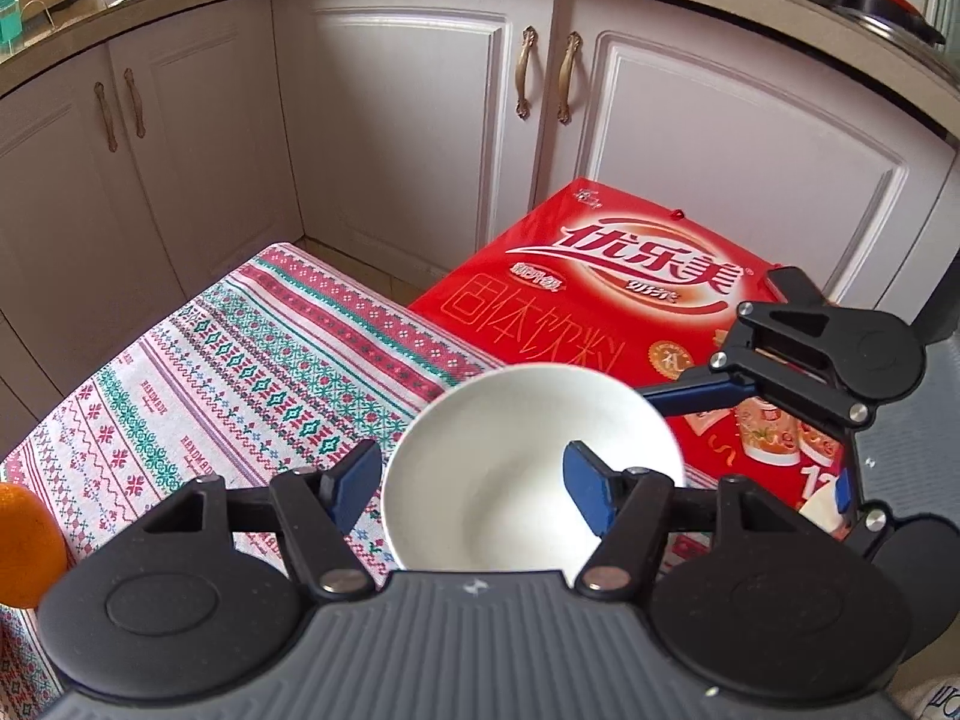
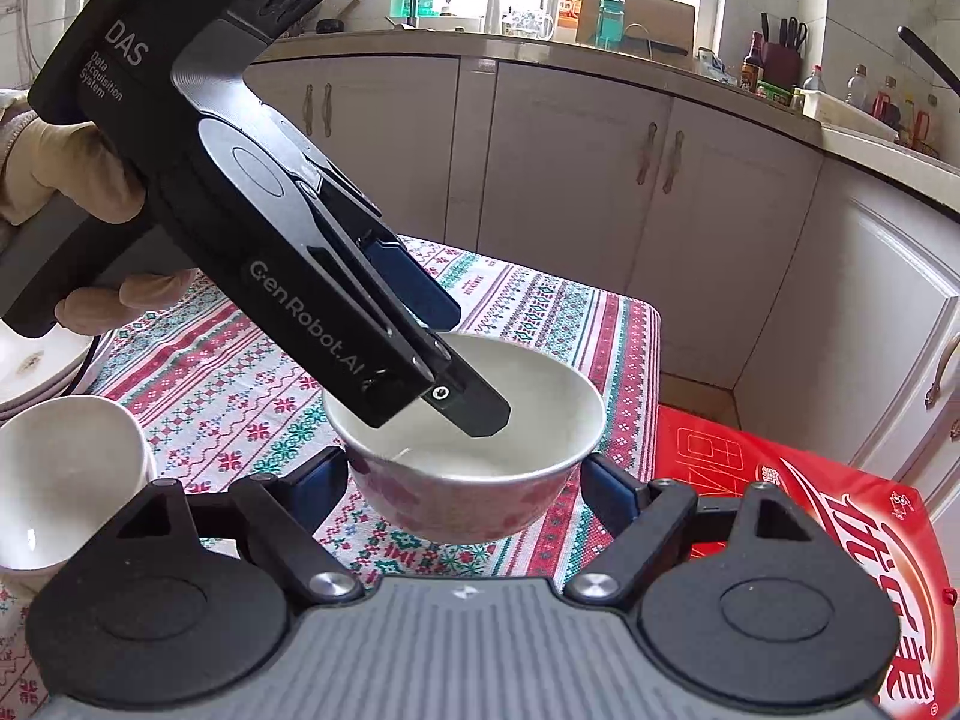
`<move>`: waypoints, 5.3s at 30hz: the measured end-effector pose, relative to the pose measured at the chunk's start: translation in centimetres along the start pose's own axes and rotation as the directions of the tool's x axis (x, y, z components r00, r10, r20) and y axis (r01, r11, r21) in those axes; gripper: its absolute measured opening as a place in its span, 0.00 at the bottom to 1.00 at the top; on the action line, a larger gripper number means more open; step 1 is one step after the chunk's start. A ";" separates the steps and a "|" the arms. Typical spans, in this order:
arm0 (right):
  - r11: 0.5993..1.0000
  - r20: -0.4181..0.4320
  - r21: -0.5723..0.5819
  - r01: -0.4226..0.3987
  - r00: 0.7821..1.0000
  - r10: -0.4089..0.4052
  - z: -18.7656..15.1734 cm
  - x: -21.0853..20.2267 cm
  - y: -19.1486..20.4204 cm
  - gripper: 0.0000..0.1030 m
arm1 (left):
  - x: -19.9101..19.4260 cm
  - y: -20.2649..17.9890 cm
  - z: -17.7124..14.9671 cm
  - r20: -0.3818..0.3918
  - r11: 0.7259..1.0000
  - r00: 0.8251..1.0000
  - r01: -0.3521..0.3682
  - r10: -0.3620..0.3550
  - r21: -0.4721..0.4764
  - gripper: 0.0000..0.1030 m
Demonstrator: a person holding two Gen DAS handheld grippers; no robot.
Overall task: Organize plates and bowls
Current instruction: 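Lift the held bowl with the left tool off the cloth, then carry the held bowl with the left tool over the nested bowls, then lower the held bowl into the nested bowls and open the left tool, then grasp the stack of three bowls with the left tool while the right tool grips its opposite rim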
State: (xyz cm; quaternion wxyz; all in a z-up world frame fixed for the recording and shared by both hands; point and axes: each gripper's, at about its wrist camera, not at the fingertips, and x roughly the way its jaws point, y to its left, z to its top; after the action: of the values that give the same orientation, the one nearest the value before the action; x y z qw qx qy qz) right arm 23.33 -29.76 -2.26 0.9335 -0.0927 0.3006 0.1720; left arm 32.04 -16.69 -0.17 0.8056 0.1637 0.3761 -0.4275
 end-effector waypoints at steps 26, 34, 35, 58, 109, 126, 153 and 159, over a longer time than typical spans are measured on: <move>0.990 -0.038 0.142 -0.020 0.999 0.026 -4.9 -1.9 0.2 0.93 | 2.1 0.1 -3.1 -0.087 0.999 0.995 0.037 -0.040 -0.038 0.65; 0.994 -0.057 0.105 -0.026 0.998 0.033 -5.1 -0.4 0.2 0.93 | 3.8 0.5 -3.0 -0.119 0.996 0.989 0.078 -0.083 -0.048 0.64; 0.995 -0.058 0.098 -0.025 0.998 0.031 -4.9 -0.3 0.2 0.93 | 3.9 0.5 -2.9 -0.120 0.996 0.989 0.081 -0.087 -0.048 0.64; 0.999 -0.058 0.025 -0.043 0.997 0.045 -5.0 0.3 0.7 0.85 | 4.5 -0.4 -2.3 -0.134 0.990 0.981 0.139 -0.141 -0.028 0.59; 0.961 0.014 -0.145 -0.237 0.970 0.242 -1.1 -7.2 13.1 0.84 | -13.5 -2.4 -11.2 0.022 0.983 0.994 -0.100 0.104 -0.153 0.60; 0.953 -0.049 -0.117 -0.280 0.960 0.276 -2.0 -5.9 13.6 0.85 | -12.0 -1.5 -13.1 -0.002 0.977 0.997 -0.071 0.072 -0.203 0.60; 0.951 -0.017 -0.180 -0.253 0.967 0.254 -3.2 -7.6 12.6 1.00 | -17.1 -3.7 -18.3 0.182 0.963 0.963 -0.158 0.199 -0.218 0.98; 0.931 -0.084 -0.257 -0.260 0.966 0.246 -4.8 -6.7 12.3 1.00 | -15.9 -4.6 -21.2 0.047 0.971 0.976 -0.205 0.212 -0.121 0.99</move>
State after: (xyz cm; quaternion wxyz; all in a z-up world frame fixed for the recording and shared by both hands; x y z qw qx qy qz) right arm 11.07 -21.55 -2.99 0.8749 -0.1819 0.3075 0.3271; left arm 12.85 2.05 -2.04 0.8650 0.1424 0.3568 -0.3227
